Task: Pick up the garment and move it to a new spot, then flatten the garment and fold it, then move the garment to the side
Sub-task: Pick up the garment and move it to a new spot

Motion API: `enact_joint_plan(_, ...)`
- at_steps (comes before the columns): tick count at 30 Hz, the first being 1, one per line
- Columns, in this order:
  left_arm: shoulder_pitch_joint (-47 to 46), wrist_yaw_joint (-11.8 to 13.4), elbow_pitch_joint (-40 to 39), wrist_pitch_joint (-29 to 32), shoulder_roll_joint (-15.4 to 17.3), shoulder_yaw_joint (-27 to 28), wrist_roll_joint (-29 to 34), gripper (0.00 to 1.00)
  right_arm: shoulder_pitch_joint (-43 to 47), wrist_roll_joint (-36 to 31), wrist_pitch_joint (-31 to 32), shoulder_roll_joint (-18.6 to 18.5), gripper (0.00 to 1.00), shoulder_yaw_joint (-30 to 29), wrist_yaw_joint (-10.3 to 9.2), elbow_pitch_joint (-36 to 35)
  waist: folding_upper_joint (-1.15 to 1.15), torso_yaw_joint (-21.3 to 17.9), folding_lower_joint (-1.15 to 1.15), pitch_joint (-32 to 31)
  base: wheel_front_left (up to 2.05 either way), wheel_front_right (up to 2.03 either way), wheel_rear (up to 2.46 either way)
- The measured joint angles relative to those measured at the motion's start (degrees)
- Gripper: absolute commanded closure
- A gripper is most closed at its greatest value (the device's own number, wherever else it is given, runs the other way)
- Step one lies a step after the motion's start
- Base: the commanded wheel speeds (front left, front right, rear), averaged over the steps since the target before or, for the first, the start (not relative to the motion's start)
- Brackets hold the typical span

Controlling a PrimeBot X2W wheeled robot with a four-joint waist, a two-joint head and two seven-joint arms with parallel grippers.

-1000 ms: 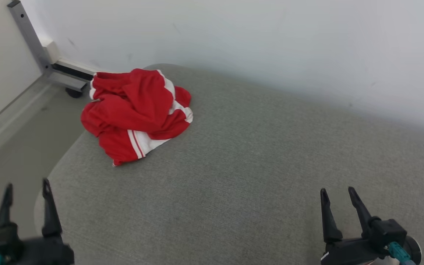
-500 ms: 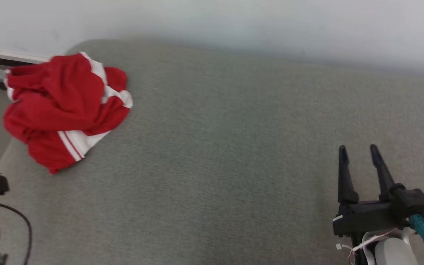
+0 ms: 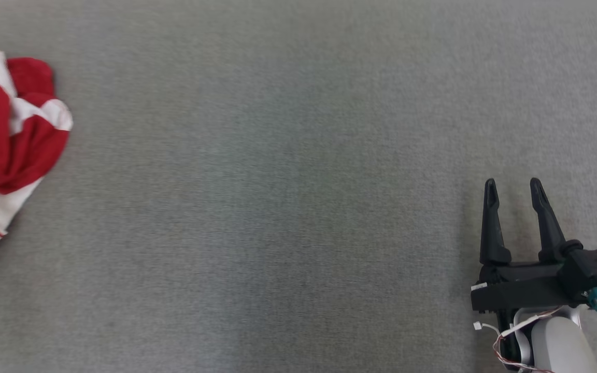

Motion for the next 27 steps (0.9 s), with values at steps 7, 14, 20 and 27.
enact_joint_plan(7,-5.7,-0.6,9.9,7.3,3.2,-1.5,-1.2,0.00,-0.7,-0.7,0.0,0.0,0.00,-0.2,0.00,-0.9,0.00,-2.4,0.00,2.9,0.00,0.00,0.00)
enact_joint_plan(14,-9.6,-0.9,17.0,16.5,5.0,-2.6,-2.9,0.00,-0.7,-1.0,0.0,0.0,0.00,-0.1,0.00,-1.4,0.00,-2.7,-0.02,3.1,0.00,0.00,0.00)
enact_joint_plan(20,-11.0,-1.2,21.6,25.1,4.9,-3.5,-6.3,0.00,-0.7,-1.2,0.0,0.0,0.00,0.0,0.00,-1.5,0.00,-2.7,-0.02,3.2,0.00,0.00,0.00)
enact_joint_plan(27,-11.4,-1.4,22.0,24.2,5.1,-5.0,-8.0,1.00,-0.7,-1.4,0.0,0.0,0.00,-0.1,0.00,-1.5,-0.01,-2.9,-0.02,3.0,0.00,0.00,0.00)
